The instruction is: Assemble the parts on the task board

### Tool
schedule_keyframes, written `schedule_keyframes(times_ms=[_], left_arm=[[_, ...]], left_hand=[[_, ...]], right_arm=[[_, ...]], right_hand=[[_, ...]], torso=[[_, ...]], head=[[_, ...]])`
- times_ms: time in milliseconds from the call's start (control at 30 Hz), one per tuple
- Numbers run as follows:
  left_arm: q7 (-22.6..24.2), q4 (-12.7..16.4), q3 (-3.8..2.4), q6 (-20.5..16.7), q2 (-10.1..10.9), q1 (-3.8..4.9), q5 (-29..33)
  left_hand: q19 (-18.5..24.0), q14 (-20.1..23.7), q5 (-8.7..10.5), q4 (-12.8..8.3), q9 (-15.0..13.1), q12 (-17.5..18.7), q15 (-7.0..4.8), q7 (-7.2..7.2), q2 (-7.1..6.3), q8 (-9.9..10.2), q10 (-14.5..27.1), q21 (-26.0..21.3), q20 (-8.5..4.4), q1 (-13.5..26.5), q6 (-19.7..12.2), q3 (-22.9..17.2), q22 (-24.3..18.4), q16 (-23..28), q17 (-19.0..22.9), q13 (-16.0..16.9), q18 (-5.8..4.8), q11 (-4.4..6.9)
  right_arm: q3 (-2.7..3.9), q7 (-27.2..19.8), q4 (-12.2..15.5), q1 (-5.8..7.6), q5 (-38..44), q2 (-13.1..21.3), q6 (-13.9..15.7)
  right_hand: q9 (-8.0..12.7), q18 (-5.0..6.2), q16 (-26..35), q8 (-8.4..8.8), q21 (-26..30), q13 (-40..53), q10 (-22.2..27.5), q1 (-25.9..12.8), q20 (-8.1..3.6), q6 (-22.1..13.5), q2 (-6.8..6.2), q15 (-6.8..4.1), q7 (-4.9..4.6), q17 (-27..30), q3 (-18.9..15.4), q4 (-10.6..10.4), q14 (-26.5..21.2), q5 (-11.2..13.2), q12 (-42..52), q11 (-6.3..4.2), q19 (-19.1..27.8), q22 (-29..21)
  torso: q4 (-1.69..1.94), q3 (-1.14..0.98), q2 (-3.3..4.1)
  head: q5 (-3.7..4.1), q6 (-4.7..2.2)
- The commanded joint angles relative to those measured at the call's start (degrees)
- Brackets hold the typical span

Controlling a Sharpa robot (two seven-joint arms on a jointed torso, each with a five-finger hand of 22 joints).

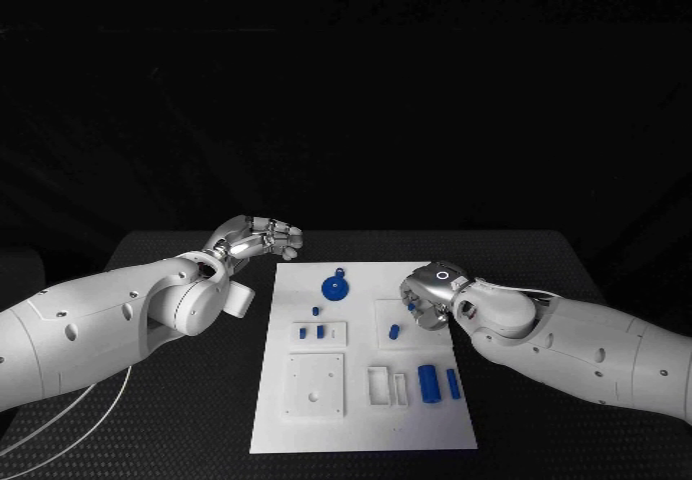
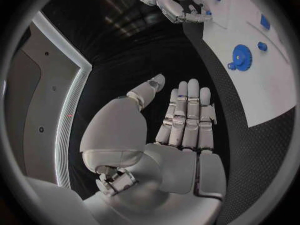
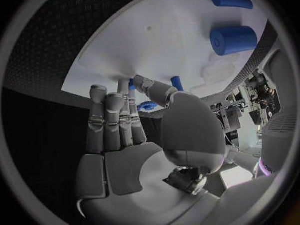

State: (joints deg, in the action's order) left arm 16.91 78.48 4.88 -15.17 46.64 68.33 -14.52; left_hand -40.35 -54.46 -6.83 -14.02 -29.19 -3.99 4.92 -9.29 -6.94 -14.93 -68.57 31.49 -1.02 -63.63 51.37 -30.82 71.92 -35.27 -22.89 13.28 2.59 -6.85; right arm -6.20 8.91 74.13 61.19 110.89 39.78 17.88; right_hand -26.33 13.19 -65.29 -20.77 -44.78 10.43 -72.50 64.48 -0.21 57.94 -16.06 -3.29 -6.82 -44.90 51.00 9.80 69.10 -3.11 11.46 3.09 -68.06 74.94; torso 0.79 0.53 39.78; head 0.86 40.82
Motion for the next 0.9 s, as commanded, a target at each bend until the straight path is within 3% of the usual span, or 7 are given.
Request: schedule_keyframes(times_ms=[33, 400, 700, 900], left_arm=[[0.38, 0.17, -0.04, 0.71, -0.01, 0.05, 0.37], [0.39, 0.23, -0.04, 0.77, 0.05, 0.05, 0.37], [0.47, 0.28, -0.04, 0.71, 0.03, 0.06, 0.37], [0.43, 0.23, -0.04, 0.77, 0.02, 0.06, 0.37]], left_hand=[[0.13, -0.06, 0.02, -0.05, 0.09, 0.09, 0.23, -0.13, -0.16, -0.18, 0.42, -0.36, 0.43, 0.33, -0.42, 0.32, 0.1, 0.3, -0.09, -0.07, -0.35, -0.04], [0.13, -0.09, 0.02, -0.05, 0.09, 0.08, 0.24, -0.14, -0.13, -0.18, 0.44, -0.4, 0.44, 0.34, -0.45, 0.31, 0.11, 0.38, -0.14, -0.09, -0.35, -0.05], [0.12, -0.13, 0.0, -0.05, 0.09, 0.05, 0.24, -0.13, -0.08, -0.21, 0.42, -0.45, 0.45, 0.31, -0.43, 0.29, 0.12, 0.46, -0.2, -0.1, -0.35, -0.04], [0.11, -0.16, -0.01, -0.06, 0.09, 0.03, 0.24, -0.12, -0.07, -0.23, 0.41, -0.47, 0.45, 0.29, -0.42, 0.28, 0.12, 0.5, -0.23, -0.11, -0.34, -0.03]], right_arm=[[-0.24, -0.14, -0.07, -0.33, -0.78, -0.01, -1.57], [-0.24, -0.08, -0.11, -0.33, -0.95, -0.35, -1.58], [-0.24, 0.71, -0.32, -0.35, 0.89, -0.82, -1.79], [-0.24, 0.97, -0.45, -0.49, 1.4, -1.06, -1.77]], right_hand=[[0.06, 1.81, 0.26, 0.3, 0.36, -0.07, 0.06, -0.59, -0.11, -0.24, -0.39, 0.24, -0.14, 0.07, -0.04, -0.33, -0.12, 0.09, -0.28, 0.24, 0.3, 1.04], [0.2, 1.81, 0.35, 0.47, 0.43, -0.06, 0.09, -1.0, -0.17, -0.3, -0.26, 0.31, -0.19, 0.05, -0.02, -0.66, -0.12, 0.04, -0.66, 0.3, 0.34, 1.04], [-0.08, 1.81, -0.21, -0.28, -0.32, 0.55, -1.73, 1.43, -0.38, 1.36, 3.01, -0.29, 0.49, -0.49, 0.76, 1.2, 0.55, 0.18, -0.52, -0.31, -0.24, 1.29], [-0.23, 1.81, -0.6, -0.58, -0.84, 0.87, -2.5, 1.6, -0.3, 2.04, 3.56, -0.55, 0.77, -0.91, 0.68, 1.86, 0.83, 0.2, -0.45, -0.59, -0.55, 1.31]], torso=[[0.04, 0.01, 0.01], [0.05, 0.03, 0.02], [0.07, 0.02, 0.01], [0.03, 0.0, 0.01]], head=[[-0.01, 0.08], [-0.09, 0.08], [-0.14, 0.19], [-0.28, 0.26]])
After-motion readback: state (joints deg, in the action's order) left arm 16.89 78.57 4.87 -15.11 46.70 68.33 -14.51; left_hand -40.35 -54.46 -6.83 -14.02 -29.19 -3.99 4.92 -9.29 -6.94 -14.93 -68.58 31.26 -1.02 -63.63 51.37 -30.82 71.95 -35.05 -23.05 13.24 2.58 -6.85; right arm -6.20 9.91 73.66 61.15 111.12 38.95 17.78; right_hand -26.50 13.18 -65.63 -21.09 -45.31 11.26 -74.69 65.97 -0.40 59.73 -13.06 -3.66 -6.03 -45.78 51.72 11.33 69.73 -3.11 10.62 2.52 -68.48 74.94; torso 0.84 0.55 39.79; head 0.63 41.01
